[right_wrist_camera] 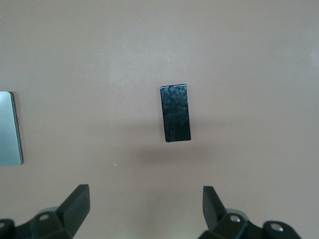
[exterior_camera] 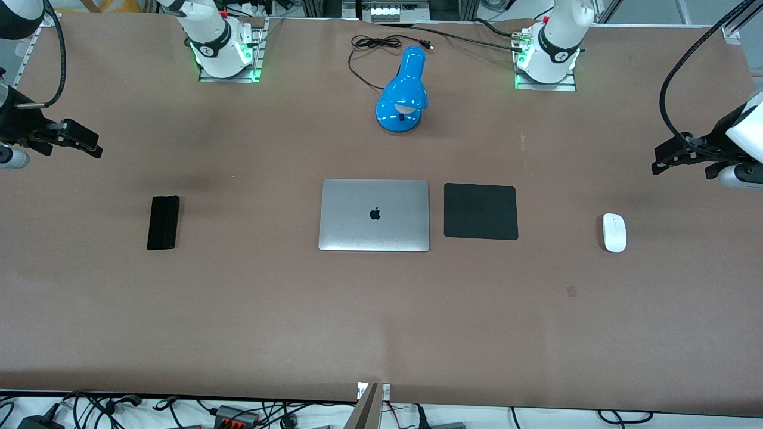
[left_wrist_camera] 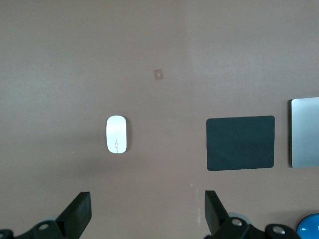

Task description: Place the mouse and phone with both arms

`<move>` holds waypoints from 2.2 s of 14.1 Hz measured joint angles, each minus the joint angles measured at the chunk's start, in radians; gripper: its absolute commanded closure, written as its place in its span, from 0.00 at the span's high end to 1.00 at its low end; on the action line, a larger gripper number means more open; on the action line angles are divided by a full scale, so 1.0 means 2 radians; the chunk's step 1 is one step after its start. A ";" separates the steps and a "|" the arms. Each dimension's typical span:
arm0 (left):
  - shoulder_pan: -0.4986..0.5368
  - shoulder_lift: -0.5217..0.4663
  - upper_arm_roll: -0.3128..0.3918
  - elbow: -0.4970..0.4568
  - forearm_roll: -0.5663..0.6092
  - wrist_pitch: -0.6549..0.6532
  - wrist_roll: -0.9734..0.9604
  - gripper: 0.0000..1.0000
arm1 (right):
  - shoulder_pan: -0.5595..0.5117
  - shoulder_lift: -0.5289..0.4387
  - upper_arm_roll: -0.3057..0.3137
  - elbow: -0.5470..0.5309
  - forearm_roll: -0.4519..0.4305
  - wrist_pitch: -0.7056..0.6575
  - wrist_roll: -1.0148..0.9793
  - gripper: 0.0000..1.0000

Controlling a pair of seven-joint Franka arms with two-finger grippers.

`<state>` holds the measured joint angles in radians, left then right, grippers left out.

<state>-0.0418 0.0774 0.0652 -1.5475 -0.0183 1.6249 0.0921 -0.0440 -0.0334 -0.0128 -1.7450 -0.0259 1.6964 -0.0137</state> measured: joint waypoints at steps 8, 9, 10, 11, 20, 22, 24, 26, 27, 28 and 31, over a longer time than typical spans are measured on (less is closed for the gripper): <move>0.000 0.000 0.000 0.000 0.000 0.000 0.000 1.00 | 0.001 -0.002 0.003 0.002 0.000 -0.001 0.000 1.00; 0.000 0.000 0.000 0.000 0.000 -0.005 0.000 1.00 | 0.001 -0.001 0.003 0.002 0.000 -0.002 0.000 1.00; 0.000 0.002 0.000 0.000 0.000 -0.021 0.000 1.00 | 0.001 0.000 0.003 0.001 0.000 -0.003 0.000 1.00; 0.000 0.005 0.000 0.000 0.000 -0.041 0.000 1.00 | 0.001 0.003 0.003 0.001 0.000 -0.004 0.000 1.00; 0.049 0.102 0.005 0.000 0.000 -0.030 0.009 1.00 | -0.002 0.105 -0.001 -0.006 -0.006 0.049 -0.001 1.00; 0.061 0.143 0.006 -0.001 0.004 0.026 0.010 1.00 | -0.003 0.128 -0.002 -0.013 -0.026 0.075 0.000 1.00; 0.072 0.185 0.006 -0.003 0.008 0.066 0.020 1.00 | -0.005 0.151 -0.003 -0.027 -0.034 0.097 0.000 1.00; 0.076 0.213 0.006 -0.019 0.008 0.119 0.037 1.00 | -0.015 0.177 -0.003 -0.041 -0.035 0.123 0.000 1.00; 0.076 0.219 0.005 -0.035 0.008 0.153 0.048 1.00 | -0.020 0.191 -0.003 -0.047 -0.035 0.138 0.000 1.00; 0.076 0.221 0.005 -0.056 0.008 0.191 0.057 1.00 | -0.025 0.206 -0.004 -0.051 -0.035 0.152 0.000 1.00; 0.076 0.221 0.005 -0.128 0.009 0.315 0.081 1.00 | -0.040 0.245 -0.005 -0.055 -0.035 0.187 -0.001 1.00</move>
<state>0.1104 0.5193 0.0750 -1.8033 -0.0012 2.2558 0.2543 -0.1244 0.4570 -0.0220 -1.8557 -0.0958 2.0697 -0.0153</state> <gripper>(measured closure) 0.000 0.000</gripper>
